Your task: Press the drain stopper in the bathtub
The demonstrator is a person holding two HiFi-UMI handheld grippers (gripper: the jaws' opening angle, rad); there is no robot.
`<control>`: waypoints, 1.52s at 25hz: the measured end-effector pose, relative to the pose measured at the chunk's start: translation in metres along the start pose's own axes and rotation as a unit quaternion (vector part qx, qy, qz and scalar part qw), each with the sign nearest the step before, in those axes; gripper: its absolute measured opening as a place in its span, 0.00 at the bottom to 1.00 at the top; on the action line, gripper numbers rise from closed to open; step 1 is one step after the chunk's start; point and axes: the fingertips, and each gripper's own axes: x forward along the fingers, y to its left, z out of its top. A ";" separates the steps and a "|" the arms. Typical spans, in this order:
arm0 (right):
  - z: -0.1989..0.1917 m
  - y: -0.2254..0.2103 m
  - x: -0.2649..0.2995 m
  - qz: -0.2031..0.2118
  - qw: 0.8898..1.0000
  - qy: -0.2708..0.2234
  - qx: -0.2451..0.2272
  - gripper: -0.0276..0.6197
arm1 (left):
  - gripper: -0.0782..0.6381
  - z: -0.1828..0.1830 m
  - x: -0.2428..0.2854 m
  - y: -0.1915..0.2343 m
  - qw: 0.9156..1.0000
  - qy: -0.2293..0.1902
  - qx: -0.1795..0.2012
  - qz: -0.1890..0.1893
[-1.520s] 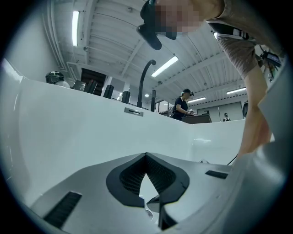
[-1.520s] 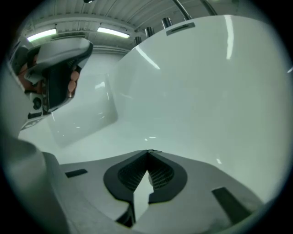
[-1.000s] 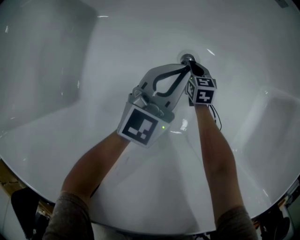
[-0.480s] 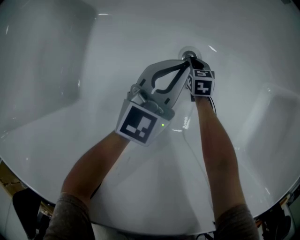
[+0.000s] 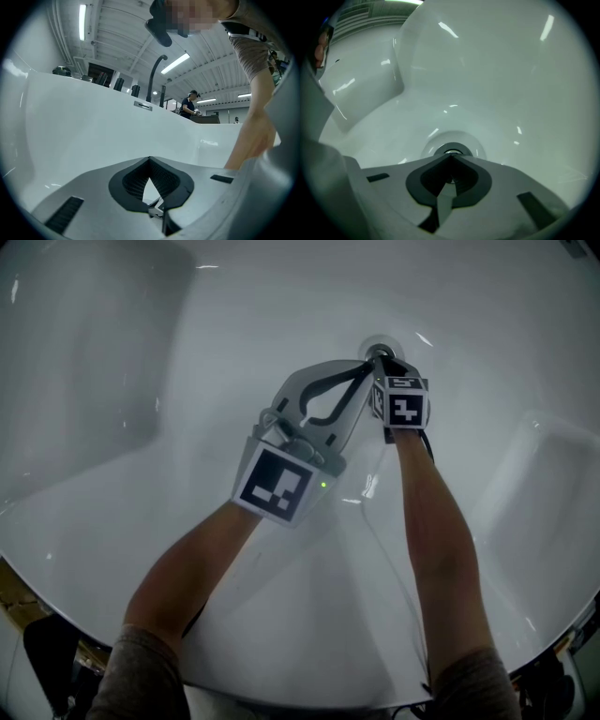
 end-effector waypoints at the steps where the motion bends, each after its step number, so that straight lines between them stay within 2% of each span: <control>1: 0.000 0.000 -0.002 0.000 1.000 -0.005 0.001 0.05 | 0.12 0.000 -0.001 -0.001 1.000 0.003 0.002 0.000; 5: 0.003 0.001 -0.011 -0.002 1.000 -0.028 0.014 0.04 | 0.11 0.003 -0.006 -0.004 1.000 0.007 0.003 -0.001; 9: 0.006 0.000 -0.022 -0.003 1.000 -0.015 0.027 0.04 | 0.12 0.014 -0.012 -0.011 1.000 0.013 0.010 -0.007; 15: 0.022 0.007 -0.065 0.008 0.998 -0.028 0.048 0.04 | 0.12 0.039 -0.022 -0.027 1.000 0.019 0.006 0.002; 29: 0.092 0.029 -0.212 0.041 0.997 -0.046 0.044 0.04 | 0.12 0.158 -0.050 -0.067 0.999 0.021 0.007 0.030; 38: 0.137 0.037 -0.334 0.056 0.994 -0.077 0.052 0.04 | 0.12 0.236 -0.077 -0.116 0.998 0.027 -0.002 0.053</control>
